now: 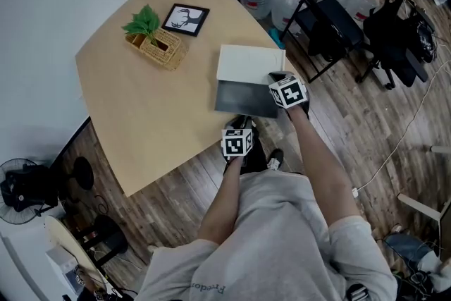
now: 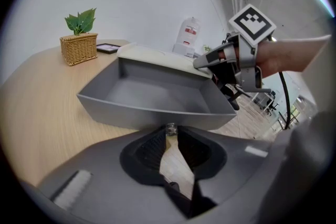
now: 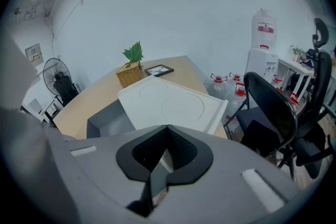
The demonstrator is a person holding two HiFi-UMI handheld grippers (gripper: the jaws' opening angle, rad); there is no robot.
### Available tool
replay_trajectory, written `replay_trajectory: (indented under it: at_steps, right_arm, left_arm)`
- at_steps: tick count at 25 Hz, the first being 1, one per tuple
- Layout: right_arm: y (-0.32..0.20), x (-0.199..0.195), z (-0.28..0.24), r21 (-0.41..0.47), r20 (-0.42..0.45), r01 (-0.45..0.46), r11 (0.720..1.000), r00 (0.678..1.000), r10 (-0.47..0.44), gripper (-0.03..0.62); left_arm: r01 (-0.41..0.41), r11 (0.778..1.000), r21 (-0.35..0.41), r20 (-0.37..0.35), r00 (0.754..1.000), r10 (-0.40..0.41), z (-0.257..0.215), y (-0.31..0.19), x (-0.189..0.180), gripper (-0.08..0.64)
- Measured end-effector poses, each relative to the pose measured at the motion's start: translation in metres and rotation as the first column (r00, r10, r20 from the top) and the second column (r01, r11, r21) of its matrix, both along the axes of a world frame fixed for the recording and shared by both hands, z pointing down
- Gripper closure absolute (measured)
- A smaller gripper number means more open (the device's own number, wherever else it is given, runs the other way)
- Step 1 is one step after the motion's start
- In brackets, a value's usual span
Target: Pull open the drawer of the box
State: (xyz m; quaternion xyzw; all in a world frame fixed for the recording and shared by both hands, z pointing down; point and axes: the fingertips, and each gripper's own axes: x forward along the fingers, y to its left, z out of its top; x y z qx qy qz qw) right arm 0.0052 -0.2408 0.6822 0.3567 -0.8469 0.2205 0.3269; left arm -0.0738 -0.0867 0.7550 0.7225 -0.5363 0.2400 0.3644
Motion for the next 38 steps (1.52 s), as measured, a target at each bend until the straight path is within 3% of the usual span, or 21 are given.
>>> replay_trajectory:
  at_steps: [9, 17, 30, 38]
  right_arm:
    - [0.001, 0.002, -0.001, 0.008, 0.007, -0.033, 0.999, 0.999, 0.033, 0.591]
    - [0.031, 0.009, -0.019, 0.068, 0.106, -0.095, 0.993, 0.990, 0.088, 0.591]
    - [0.084, 0.019, -0.043, 0.132, 0.192, -0.104, 0.986, 0.978, 0.078, 0.592]
    - [0.122, 0.026, -0.037, 0.116, 0.230, -0.096, 0.989, 0.971, 0.067, 0.592]
  left_arm:
    - [0.010, 1.000, 0.015, -0.012, 1.000, -0.010, -0.002, 0.006, 0.001, 0.443]
    - [0.004, 1.000, -0.005, -0.009, 1.000, -0.004, 0.004, 0.020, 0.002, 0.443]
    - [0.055, 0.990, 0.127, 0.016, 0.998, -0.057, -0.038, 0.020, -0.019, 0.443]
    - [0.045, 0.979, 0.199, 0.020, 0.999, -0.050, -0.060, 0.013, -0.014, 0.443]
